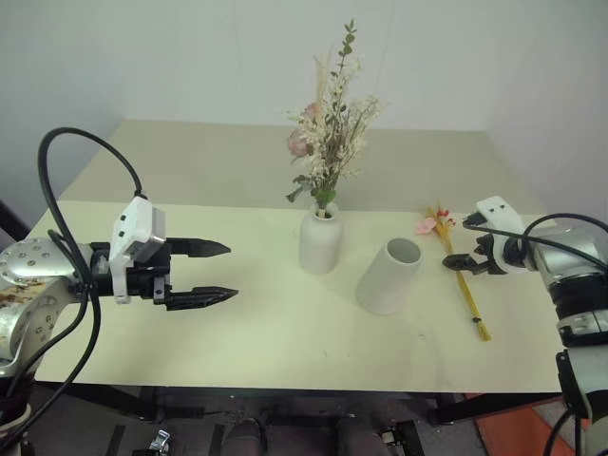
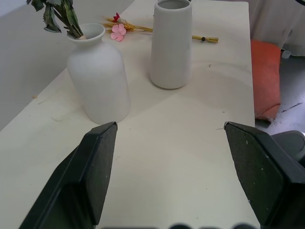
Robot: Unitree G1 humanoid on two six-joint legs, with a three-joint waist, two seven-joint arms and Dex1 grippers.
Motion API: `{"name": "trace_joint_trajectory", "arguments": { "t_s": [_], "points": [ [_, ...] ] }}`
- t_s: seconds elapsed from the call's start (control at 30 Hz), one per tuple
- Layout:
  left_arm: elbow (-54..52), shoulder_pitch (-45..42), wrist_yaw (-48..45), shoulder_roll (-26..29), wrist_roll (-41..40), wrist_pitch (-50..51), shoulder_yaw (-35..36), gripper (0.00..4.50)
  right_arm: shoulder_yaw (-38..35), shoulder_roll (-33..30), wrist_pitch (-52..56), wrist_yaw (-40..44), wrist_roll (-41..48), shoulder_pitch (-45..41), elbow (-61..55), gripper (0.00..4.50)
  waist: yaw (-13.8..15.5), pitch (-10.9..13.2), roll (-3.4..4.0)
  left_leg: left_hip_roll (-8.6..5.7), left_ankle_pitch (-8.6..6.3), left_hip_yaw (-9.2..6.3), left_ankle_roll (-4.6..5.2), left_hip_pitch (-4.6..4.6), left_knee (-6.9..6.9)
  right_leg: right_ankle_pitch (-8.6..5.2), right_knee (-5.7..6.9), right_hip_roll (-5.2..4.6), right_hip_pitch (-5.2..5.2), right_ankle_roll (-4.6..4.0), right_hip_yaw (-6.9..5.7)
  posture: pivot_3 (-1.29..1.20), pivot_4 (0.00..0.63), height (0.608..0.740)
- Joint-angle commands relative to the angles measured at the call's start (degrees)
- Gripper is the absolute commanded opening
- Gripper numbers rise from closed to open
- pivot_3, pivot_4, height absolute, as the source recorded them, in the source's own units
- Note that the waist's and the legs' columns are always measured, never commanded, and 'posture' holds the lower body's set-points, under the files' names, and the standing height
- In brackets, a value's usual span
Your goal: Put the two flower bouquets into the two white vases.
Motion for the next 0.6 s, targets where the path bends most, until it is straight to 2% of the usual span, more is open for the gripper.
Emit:
{"name": "trace_joint_trajectory", "arguments": {
  "t_s": [0.03, 0.1, 0.2, 0.53, 0.57, 0.6],
  "points": [
    [-0.6, -1.1, 0.3, 0.7, -1.0, -0.8, 1.2, 3.89, -1.7, 0.7, -1.8, 0.7, -0.7, -1.8, 3.2, 4.5, -0.1, 0.0, 0.0, 0.0, 0.0, 0.0, 0.0, 0.01, 0.0, -0.02, 0.01, 0.0, 0.01, 0.04, 0.0, 0.0, 0.15, 0.74],
    [-0.2, -1.6, 0.4, 0.5, -0.7, -1.1, 0.5, 3.89, -2.0, 1.3, -2.8, 0.7, -0.9, -2.3, 5.3, 4.5, -0.2, 0.0, 0.0, 0.02, 0.0, 0.0, 0.0, 0.03, 0.01, -0.02, 0.01, 0.02, 0.02, 0.05, 0.01, 0.0, 0.15, 0.74],
    [-0.1, -2.7, 0.2, 0.2, -0.4, -1.4, -1.0, 3.91, -1.9, 2.2, -4.9, 0.9, -1.6, -3.7, 9.2, 3.88, -0.5, 0.0, 0.0, 0.01, 0.01, 0.0, 0.01, 0.05, 0.01, 0.0, 0.02, 0.02, 0.04, 0.08, 0.02, 0.0, 0.15, 0.74],
    [2.9, -5.7, -1.2, 0.9, 1.7, -3.3, -4.2, 3.91, -0.3, 4.9, -11.8, 1.4, -6.3, -8.7, 20.6, 0.28, -1.4, 0.0, 0.0, 0.0, 0.01, -0.02, 0.01, 0.04, 0.01, 0.04, 0.0, 0.03, 0.07, 0.06, 0.02, 0.0, 0.15, 0.74],
    [2.9, -5.9, -1.3, 1.0, 1.6, -3.2, -4.1, 3.91, -0.7, 4.6, -11.5, 1.5, -6.3, -8.9, 20.2, 0.06, -1.4, 0.0, 0.0, 0.0, 0.01, -0.02, 0.01, 0.05, 0.01, 0.04, 0.0, 0.03, 0.07, 0.05, 0.02, 0.0, 0.15, 0.74],
    [3.0, -6.1, -1.4, 1.1, 1.6, -3.2, -4.0, 3.91, -1.1, 4.4, -11.3, 1.3, -6.3, -8.9, 19.6, 0.06, -1.4, 0.0, 0.0, 0.01, 0.01, -0.02, 0.01, 0.05, 0.01, 0.04, 0.01, 0.03, 0.06, 0.05, 0.02, 0.0, 0.15, 0.74]
  ]
}}
